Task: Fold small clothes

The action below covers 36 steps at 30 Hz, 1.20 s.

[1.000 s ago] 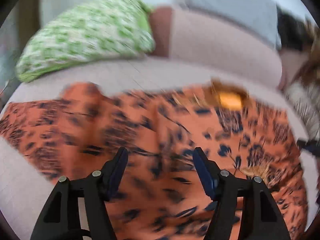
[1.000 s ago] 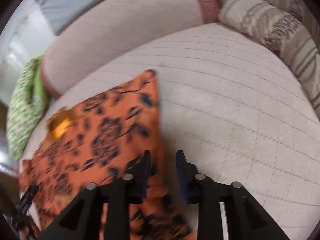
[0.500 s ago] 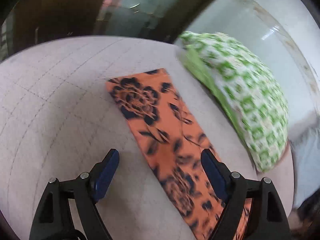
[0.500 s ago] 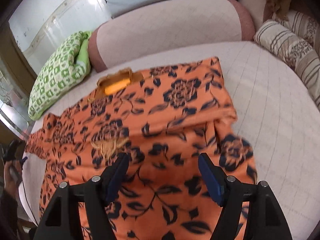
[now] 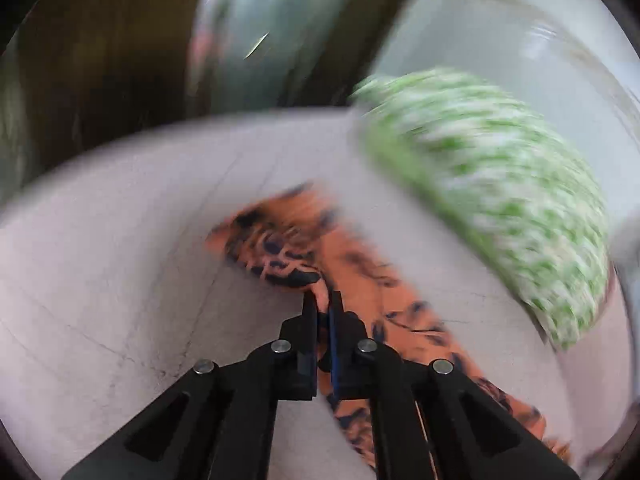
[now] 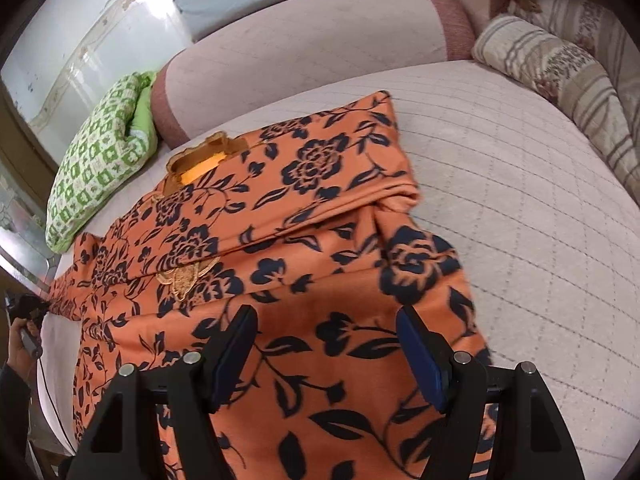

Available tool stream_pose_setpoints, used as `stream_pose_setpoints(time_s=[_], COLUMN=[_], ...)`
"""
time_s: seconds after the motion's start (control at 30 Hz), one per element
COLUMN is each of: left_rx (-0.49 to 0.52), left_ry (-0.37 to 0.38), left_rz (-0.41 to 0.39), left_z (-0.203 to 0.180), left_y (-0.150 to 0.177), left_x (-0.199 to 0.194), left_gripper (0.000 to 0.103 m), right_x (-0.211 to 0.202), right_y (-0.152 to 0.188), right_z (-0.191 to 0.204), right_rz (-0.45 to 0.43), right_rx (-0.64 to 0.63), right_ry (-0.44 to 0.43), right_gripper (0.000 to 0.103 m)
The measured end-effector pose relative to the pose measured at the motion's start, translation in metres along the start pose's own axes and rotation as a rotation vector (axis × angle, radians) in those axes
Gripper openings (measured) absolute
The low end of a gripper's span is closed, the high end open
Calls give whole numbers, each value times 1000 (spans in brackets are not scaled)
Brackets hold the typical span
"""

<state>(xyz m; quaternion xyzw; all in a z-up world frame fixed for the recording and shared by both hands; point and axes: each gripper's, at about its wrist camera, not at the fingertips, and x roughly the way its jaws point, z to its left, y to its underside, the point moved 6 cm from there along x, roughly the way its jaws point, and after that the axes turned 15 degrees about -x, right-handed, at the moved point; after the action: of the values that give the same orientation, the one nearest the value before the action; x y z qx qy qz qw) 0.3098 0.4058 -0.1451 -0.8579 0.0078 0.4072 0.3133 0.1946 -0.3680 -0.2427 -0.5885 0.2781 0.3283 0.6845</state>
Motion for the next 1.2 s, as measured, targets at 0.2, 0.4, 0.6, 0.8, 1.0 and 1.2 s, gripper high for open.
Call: stream_pose_setpoints(time_s=[0.2, 0.4, 0.6, 0.8, 1.0, 1.2], left_rx=[391, 698, 985, 909, 750, 663], left_ry=[388, 649, 493, 397, 190, 122], left_rz=[-161, -51, 365, 194, 204, 301], left_z=[-177, -291, -275, -213, -152, -126], left_y=[91, 279, 428, 343, 275, 288], left_x=[-156, -232, -155, -142, -75, -35], left_gripper=[3, 5, 54, 70, 70, 69], right_x=[-13, -36, -42, -32, 50, 125], right_y=[4, 8, 7, -37, -108, -116], right_z=[-13, -34, -49, -24, 14, 27], right_rz=[-55, -112, -97, -104, -1, 185], right_rx=[54, 114, 163, 92, -2, -119], right_ry=[-31, -53, -92, -170, -211, -53], right_gripper=[74, 74, 82, 85, 85, 35])
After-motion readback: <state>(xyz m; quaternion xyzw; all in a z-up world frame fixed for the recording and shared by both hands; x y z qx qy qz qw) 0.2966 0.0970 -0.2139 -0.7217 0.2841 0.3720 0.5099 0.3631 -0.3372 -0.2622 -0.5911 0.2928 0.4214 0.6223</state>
